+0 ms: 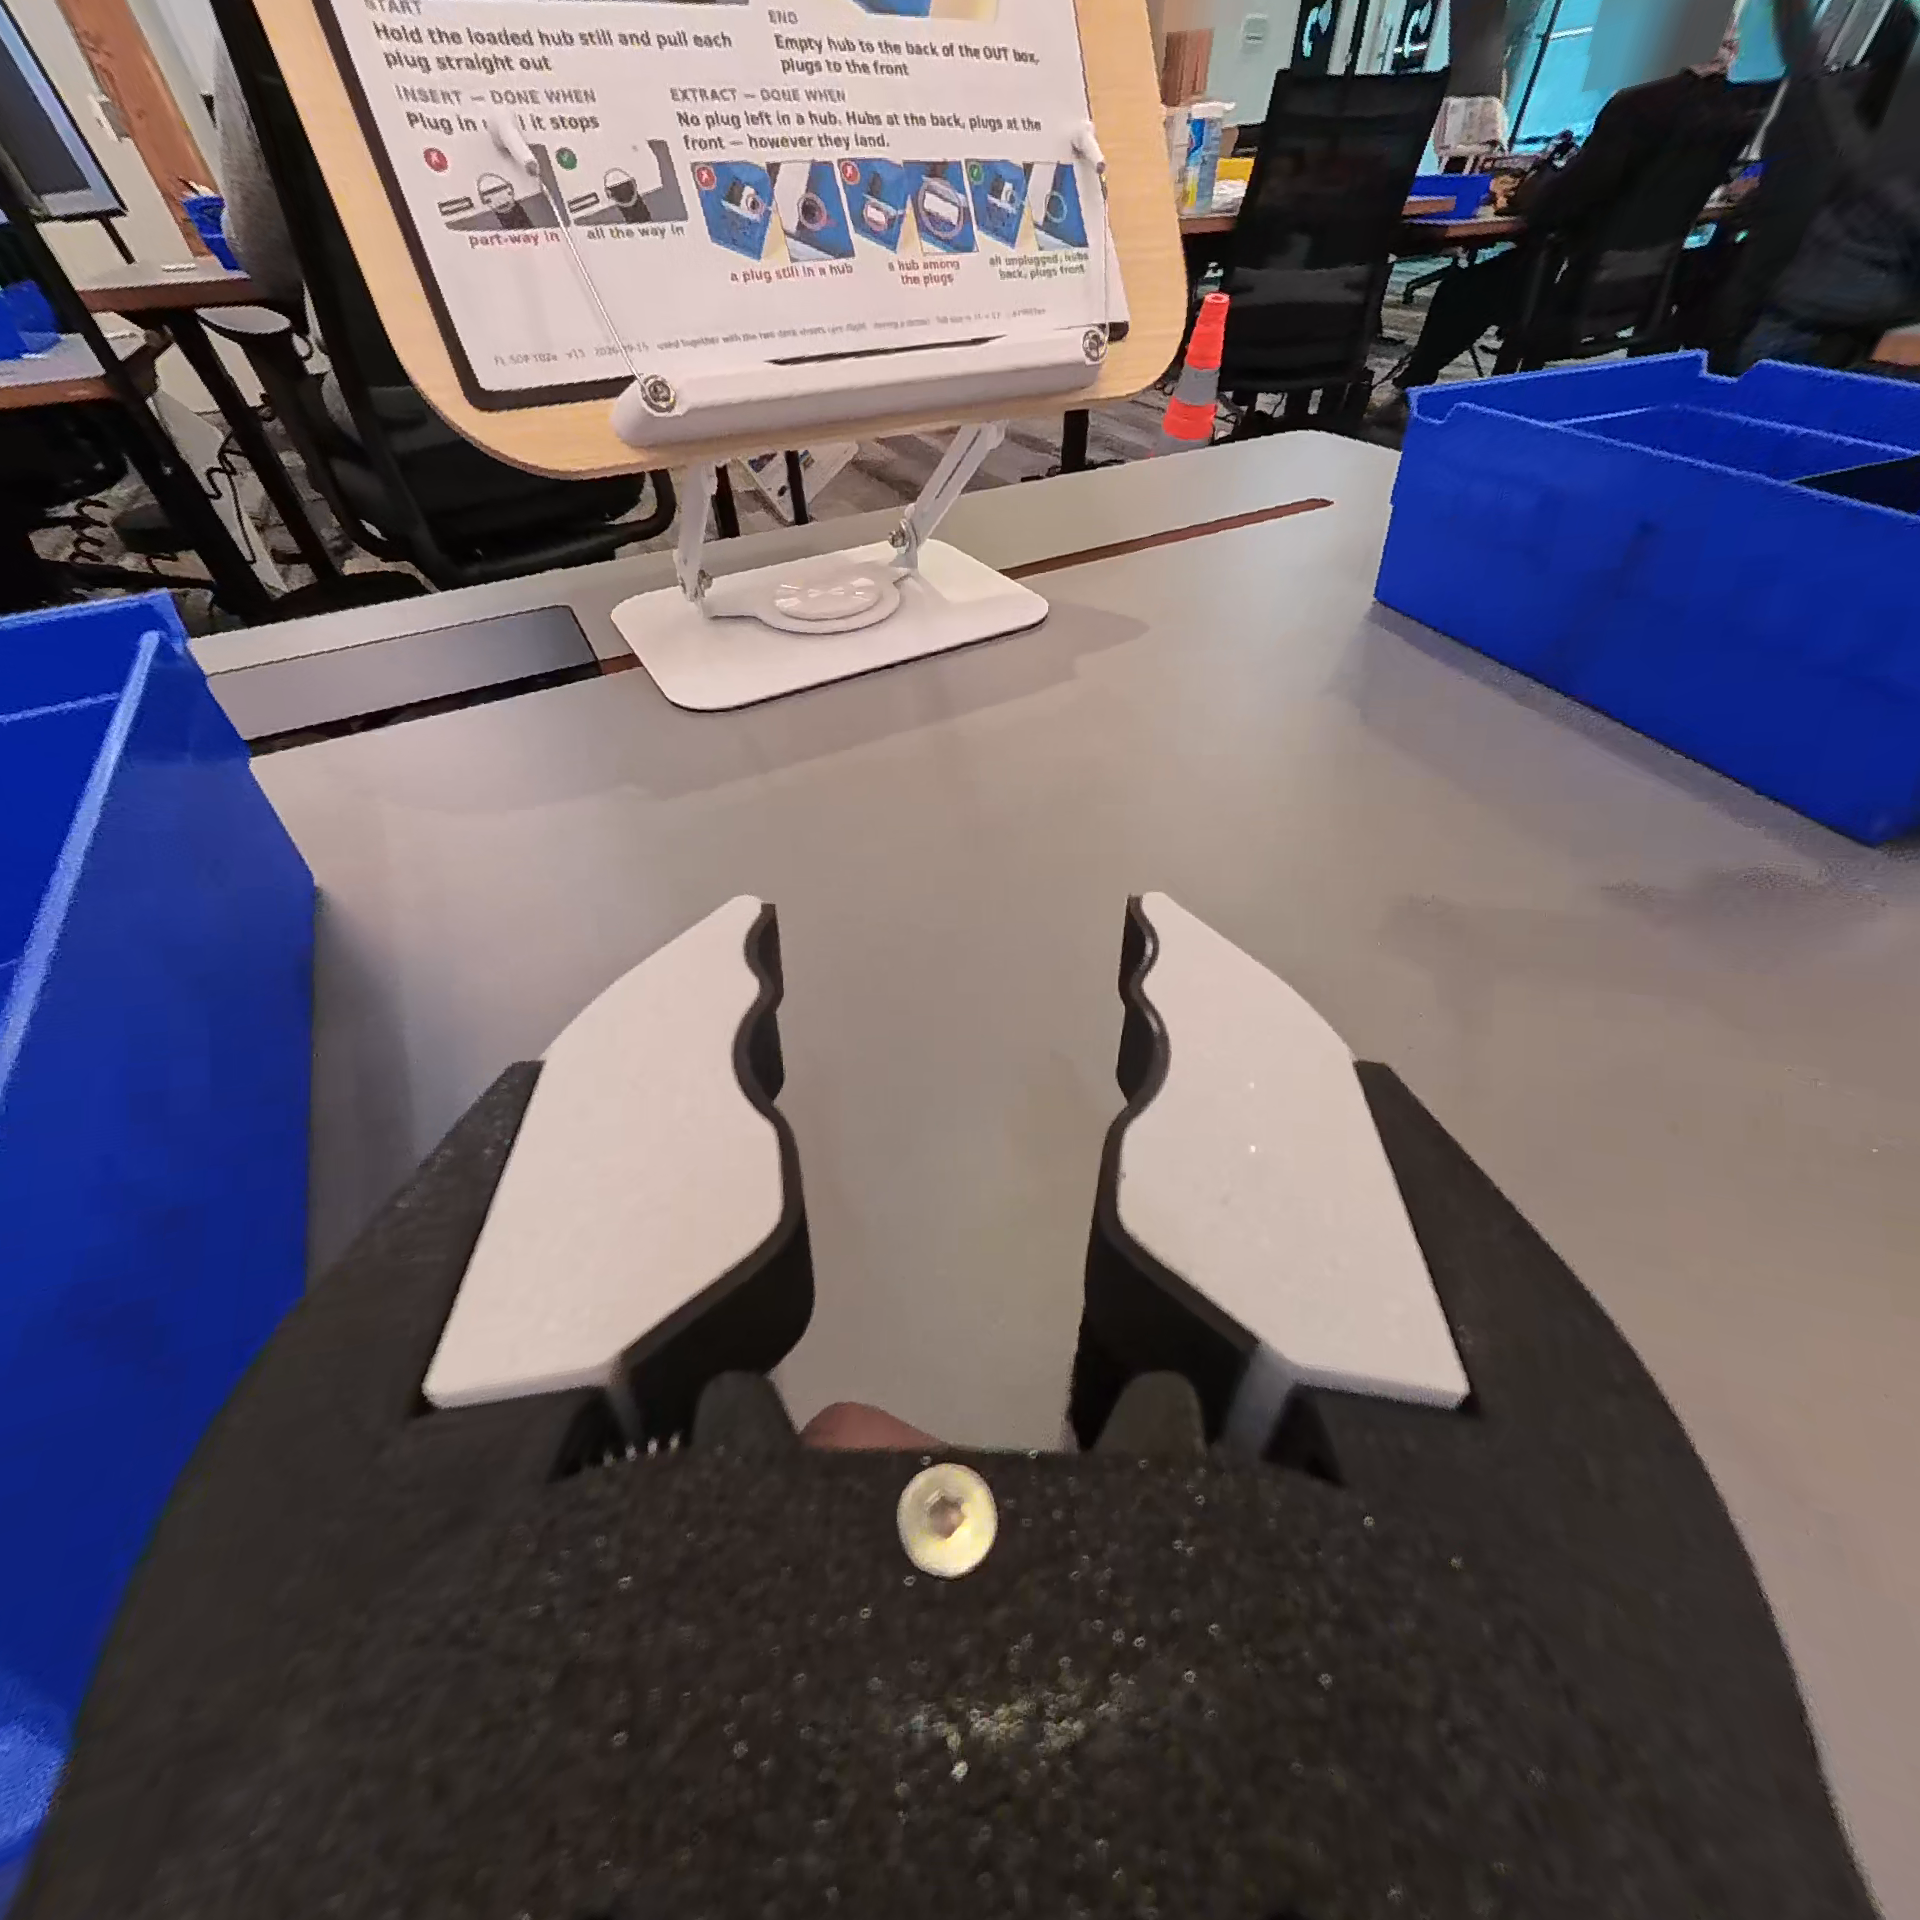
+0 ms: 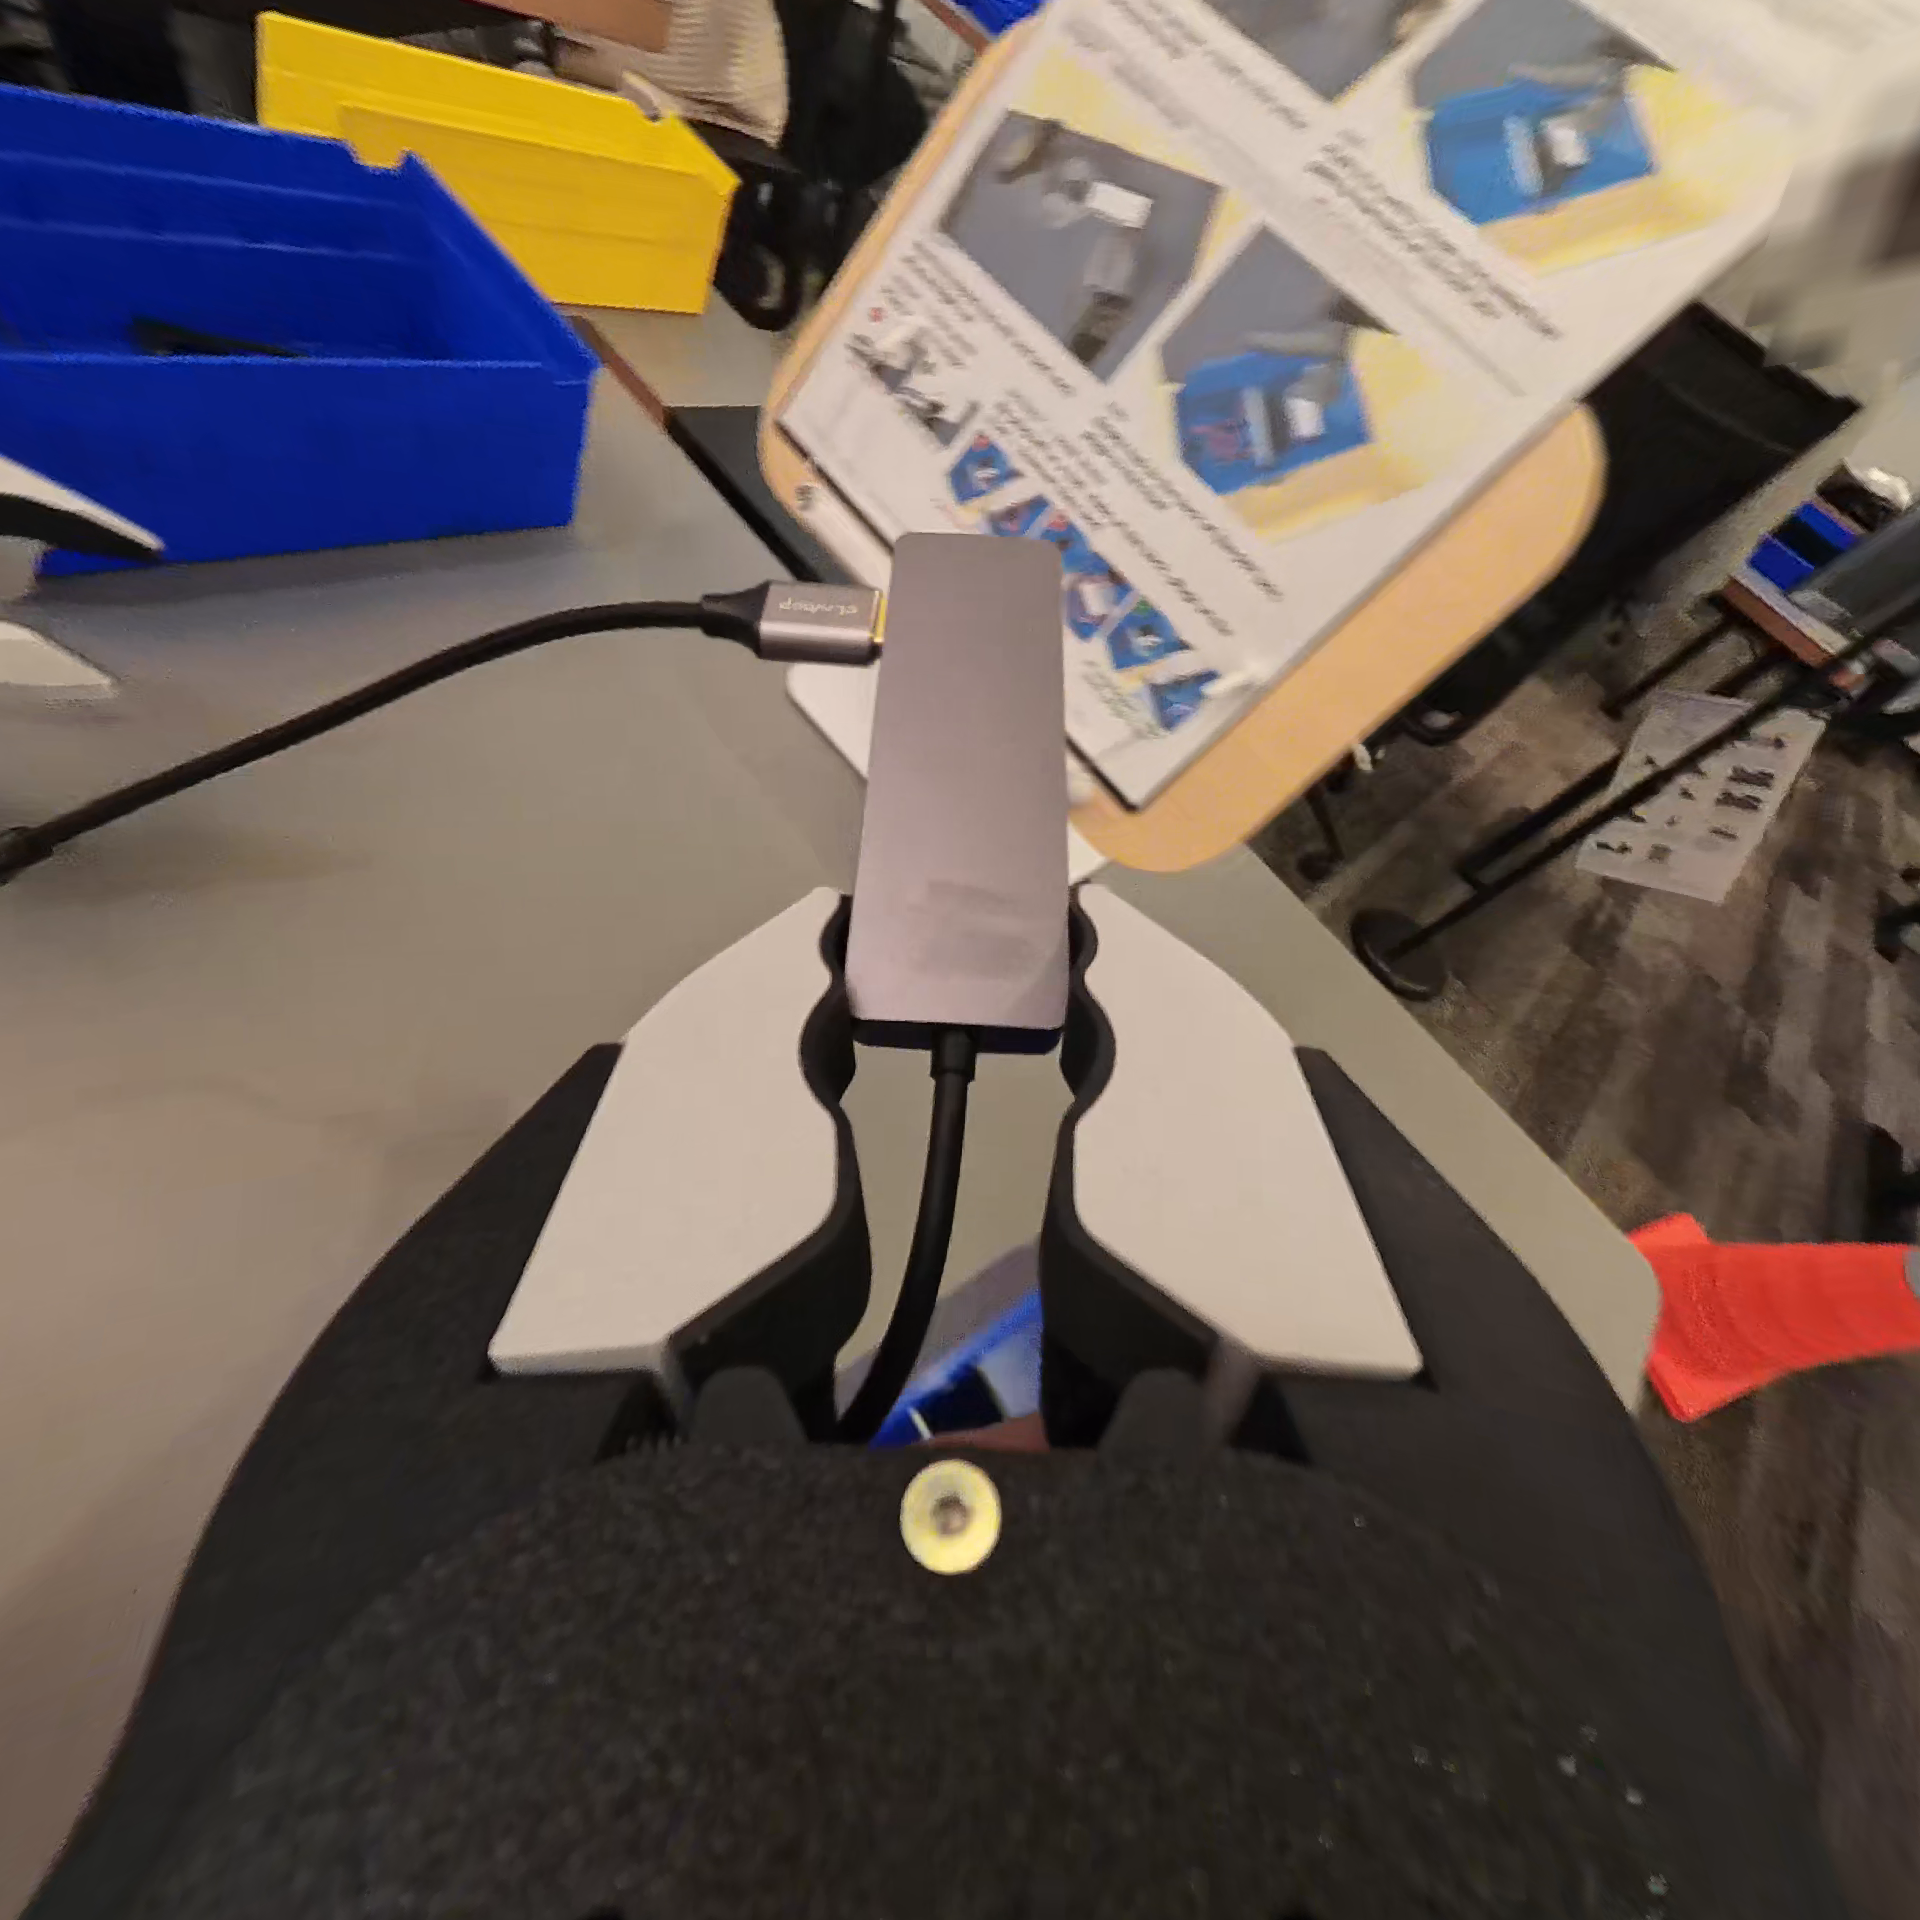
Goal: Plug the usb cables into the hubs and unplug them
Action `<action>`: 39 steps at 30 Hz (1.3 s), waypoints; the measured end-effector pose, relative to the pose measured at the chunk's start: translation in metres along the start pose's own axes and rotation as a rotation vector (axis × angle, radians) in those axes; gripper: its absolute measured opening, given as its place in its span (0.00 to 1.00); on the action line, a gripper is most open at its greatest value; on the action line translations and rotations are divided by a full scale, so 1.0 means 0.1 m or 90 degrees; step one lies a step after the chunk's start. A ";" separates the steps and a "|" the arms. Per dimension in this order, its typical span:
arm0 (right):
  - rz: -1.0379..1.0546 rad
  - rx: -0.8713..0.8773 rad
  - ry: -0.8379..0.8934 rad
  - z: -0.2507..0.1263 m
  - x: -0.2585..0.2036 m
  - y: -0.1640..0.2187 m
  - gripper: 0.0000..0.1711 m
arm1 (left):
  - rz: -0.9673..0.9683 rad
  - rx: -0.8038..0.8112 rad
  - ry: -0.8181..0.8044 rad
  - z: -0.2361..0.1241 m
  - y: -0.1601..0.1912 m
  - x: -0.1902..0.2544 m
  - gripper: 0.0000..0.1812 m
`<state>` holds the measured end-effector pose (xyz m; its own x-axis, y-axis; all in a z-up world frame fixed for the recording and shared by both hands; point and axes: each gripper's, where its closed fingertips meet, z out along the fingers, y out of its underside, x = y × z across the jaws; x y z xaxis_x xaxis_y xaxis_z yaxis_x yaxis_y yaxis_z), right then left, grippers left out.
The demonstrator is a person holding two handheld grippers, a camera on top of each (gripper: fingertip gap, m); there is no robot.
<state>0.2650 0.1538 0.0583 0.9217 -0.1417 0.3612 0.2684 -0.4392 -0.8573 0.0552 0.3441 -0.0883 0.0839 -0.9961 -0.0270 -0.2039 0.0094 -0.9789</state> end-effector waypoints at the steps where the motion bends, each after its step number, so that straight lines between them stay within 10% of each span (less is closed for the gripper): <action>1: 0.011 -0.006 0.009 -0.08 0.17 0.00 0.22 | -0.001 -0.001 0.000 0.00 -0.01 0.00 0.34; 14: 0.115 -0.265 -0.084 -0.59 1.58 1.16 0.22 | 0.010 -0.005 0.013 -0.01 -0.03 0.09 0.34; 39: 0.190 -0.682 -0.222 0.02 1.26 2.84 0.22 | 0.037 -0.046 0.048 0.06 0.13 0.31 0.34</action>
<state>0.4578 0.0131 -0.1407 0.9800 -0.1878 -0.0653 -0.1928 -0.9778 -0.0823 0.0613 0.3139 -0.1027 -0.0025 -0.9978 -0.0659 -0.2758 0.0640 -0.9591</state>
